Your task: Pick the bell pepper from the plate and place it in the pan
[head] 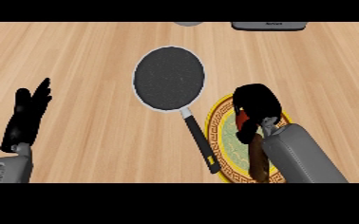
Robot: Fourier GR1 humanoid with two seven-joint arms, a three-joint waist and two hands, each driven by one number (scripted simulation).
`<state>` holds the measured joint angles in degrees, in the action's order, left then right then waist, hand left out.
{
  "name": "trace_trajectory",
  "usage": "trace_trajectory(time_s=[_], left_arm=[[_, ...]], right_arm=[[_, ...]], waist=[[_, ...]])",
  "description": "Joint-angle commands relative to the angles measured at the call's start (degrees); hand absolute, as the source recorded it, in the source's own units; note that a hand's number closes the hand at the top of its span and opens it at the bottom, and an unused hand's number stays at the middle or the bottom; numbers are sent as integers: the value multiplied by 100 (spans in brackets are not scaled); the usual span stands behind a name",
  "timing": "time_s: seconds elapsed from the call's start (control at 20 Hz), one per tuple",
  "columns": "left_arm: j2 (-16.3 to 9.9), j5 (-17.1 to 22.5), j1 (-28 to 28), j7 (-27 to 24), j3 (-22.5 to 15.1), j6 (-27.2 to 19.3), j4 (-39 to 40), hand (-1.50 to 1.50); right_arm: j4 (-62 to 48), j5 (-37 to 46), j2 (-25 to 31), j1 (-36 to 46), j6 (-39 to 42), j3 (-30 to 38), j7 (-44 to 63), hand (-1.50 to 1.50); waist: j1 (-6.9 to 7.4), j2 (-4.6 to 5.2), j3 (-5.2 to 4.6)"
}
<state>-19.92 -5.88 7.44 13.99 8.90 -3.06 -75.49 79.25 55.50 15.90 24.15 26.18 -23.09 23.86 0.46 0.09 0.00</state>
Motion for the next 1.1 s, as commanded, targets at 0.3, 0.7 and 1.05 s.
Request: trace_trajectory(time_s=[0.3, 0.7, 1.05], left_arm=[[223, -48, 429, 56, -233, -5, -1, 0], [159, -55, 340, -49, -245, 96, -15, 0], [48, -104, 517, 45, -104, 49, 257, 0]], right_arm=[[-1074, -778, 1883, 1308, -73, 325, -4363, 150], [-2239, -1897, 1839, 2047, -1247, 1675, -6691, 150], [-4072, -2058, 1606, 3280, -1015, 1860, -7917, 150]], waist=[[389, 266, 43], [414, 190, 43], [411, 155, 8]])
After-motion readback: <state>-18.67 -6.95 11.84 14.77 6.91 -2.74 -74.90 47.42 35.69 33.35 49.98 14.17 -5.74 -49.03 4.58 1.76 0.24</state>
